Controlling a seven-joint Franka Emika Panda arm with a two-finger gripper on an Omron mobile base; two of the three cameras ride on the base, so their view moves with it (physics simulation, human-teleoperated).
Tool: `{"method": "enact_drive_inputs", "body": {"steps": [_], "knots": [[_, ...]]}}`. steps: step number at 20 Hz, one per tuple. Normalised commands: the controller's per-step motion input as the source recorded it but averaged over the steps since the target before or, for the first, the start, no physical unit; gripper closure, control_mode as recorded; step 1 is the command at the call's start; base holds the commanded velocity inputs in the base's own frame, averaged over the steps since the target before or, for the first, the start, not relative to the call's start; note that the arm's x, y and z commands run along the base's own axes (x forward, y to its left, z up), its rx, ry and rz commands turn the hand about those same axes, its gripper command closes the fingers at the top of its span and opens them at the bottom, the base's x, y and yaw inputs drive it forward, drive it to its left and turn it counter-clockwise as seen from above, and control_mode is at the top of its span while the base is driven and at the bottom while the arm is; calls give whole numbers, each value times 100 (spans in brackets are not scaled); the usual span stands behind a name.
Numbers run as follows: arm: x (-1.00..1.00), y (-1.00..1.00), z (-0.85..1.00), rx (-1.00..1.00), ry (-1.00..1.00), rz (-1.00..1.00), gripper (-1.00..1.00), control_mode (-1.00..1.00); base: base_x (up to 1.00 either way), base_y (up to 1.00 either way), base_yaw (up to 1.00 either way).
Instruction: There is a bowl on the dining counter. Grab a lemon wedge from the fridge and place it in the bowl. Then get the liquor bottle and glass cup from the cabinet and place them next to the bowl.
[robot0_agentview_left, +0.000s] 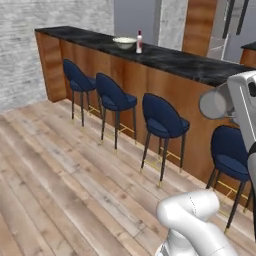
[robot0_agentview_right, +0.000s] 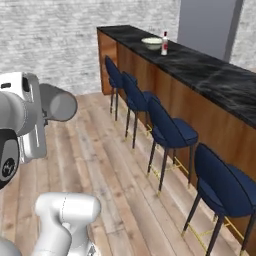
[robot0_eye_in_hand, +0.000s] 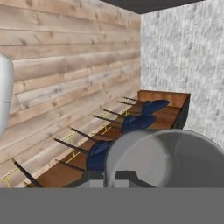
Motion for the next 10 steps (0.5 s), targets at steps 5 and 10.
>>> {"method": "enact_drive_inputs", "body": {"steps": [5, 10], "knots": [[0, 0, 0, 0, 0, 0, 100, 100, 100, 81, -39], [0, 0, 0, 0, 0, 0, 100, 100, 100, 90, -32]]}}
